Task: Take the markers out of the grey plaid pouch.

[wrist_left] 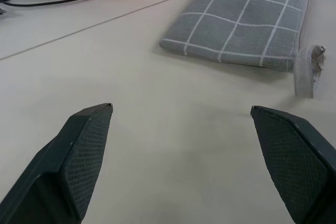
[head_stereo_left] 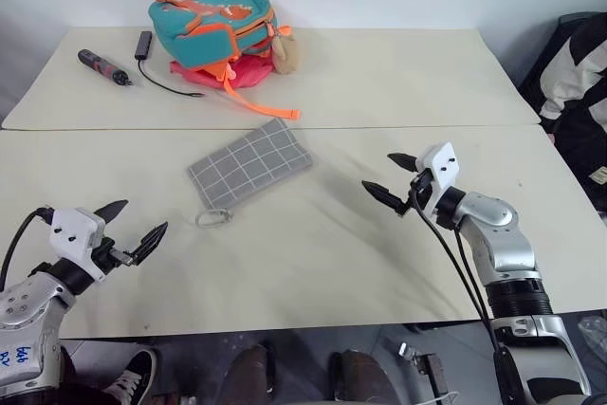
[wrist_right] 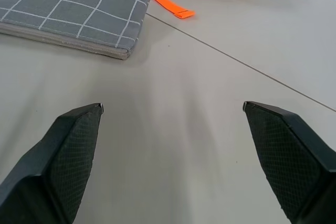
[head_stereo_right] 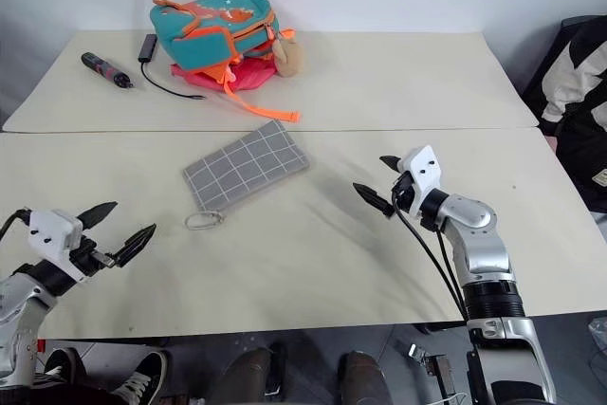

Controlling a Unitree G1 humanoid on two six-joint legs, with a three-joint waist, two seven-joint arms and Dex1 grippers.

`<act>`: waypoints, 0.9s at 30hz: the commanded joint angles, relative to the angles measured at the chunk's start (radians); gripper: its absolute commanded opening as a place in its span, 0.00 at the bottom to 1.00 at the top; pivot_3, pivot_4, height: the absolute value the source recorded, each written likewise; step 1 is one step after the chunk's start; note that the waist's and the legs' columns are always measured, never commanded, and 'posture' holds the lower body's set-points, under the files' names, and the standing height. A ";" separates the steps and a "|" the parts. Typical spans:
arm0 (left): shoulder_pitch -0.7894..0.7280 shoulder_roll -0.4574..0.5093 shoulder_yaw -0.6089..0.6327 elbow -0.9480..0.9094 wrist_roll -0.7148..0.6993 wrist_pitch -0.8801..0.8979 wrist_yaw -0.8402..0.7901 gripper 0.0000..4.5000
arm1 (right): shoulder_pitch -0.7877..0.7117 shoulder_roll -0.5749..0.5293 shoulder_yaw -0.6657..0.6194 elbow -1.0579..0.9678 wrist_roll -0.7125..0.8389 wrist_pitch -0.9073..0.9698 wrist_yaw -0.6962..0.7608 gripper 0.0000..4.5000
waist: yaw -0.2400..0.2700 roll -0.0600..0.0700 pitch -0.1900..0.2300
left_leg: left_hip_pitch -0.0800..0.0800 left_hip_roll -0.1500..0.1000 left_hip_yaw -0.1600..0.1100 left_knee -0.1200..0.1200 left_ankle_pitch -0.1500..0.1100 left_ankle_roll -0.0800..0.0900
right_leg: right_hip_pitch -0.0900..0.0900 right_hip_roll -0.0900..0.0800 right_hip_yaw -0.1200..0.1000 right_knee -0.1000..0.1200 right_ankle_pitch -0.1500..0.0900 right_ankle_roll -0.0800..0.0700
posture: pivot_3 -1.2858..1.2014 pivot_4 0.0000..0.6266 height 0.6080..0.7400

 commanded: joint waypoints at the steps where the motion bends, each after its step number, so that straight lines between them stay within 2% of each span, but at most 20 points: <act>1: -0.007 0.006 0.008 -0.033 -0.014 -0.003 0.000 1.00 | -0.001 0.000 -0.006 -0.041 0.006 -0.015 -0.002 1.00 | 0.000 0.000 0.000 | 0.000 0.000 0.000 0.000 0.000 0.000 | 0.000 0.000 0.000 0.000 0.000 0.000 | 0.52 0.24 1.00; 7: -0.036 0.010 -0.006 -0.026 0.020 -0.004 0.041 1.00 | -0.014 0.027 0.012 -0.059 0.001 -0.006 -0.014 1.00 | 0.000 0.000 0.000 | 0.000 0.000 0.000 0.000 0.000 0.000 | 0.000 0.000 0.000 0.000 0.000 0.000 | 0.52 0.24 1.00; 12: -0.061 0.008 -0.034 -0.009 0.060 -0.058 0.042 1.00 | -0.063 0.104 0.046 -0.034 -0.020 0.002 -0.070 1.00 | -0.002 0.000 0.000 | 0.000 0.000 0.001 0.000 0.000 0.000 | -0.001 0.000 0.000 0.000 0.000 0.000 | 0.52 0.24 1.00; 15: -0.096 0.012 -0.057 0.023 0.102 -0.100 0.058 1.00 | -0.134 0.220 0.086 0.035 -0.066 -0.022 -0.163 0.86 | -0.006 0.000 0.000 | 0.000 0.002 0.002 0.000 0.000 -0.002 | -0.001 0.001 -0.001 0.001 0.000 0.000 | 0.52 0.24 1.00; 20: -0.144 0.030 -0.093 0.087 0.190 -0.183 0.085 1.00 | -0.236 0.351 0.135 0.162 -0.138 -0.099 -0.259 0.46 | -0.005 0.000 0.000 | 0.000 0.002 0.003 0.000 0.001 -0.003 | -0.005 0.001 -0.002 0.007 0.000 -0.001 | 0.52 0.24 1.00; 25: -0.236 0.087 -0.174 0.216 0.367 -0.385 0.139 1.00 | -0.384 0.454 0.180 0.435 -0.240 -0.240 -0.369 0.07 | -0.003 -0.001 -0.001 | 0.000 0.002 0.003 0.001 0.001 -0.003 | -0.007 0.001 -0.003 0.012 0.000 -0.001 | 0.52 0.24 1.00; 26: -0.250 0.104 -0.195 0.240 0.397 -0.429 0.136 1.00 | -0.413 0.465 0.177 0.495 -0.255 -0.255 -0.403 0.01 | -0.004 -0.001 -0.001 | 0.000 0.002 0.003 0.001 0.001 -0.003 | -0.008 0.001 -0.003 0.013 0.000 -0.001 | 0.52 0.24 1.00; 27: -0.267 0.116 -0.211 0.267 0.422 -0.462 0.144 1.00 | -0.439 0.469 0.186 0.552 -0.282 -0.275 -0.433 0.01 | -0.005 -0.001 -0.001 | 0.000 0.002 0.004 0.001 0.001 -0.003 | -0.009 0.001 -0.003 0.015 0.000 -0.001 | 0.52 0.24 1.00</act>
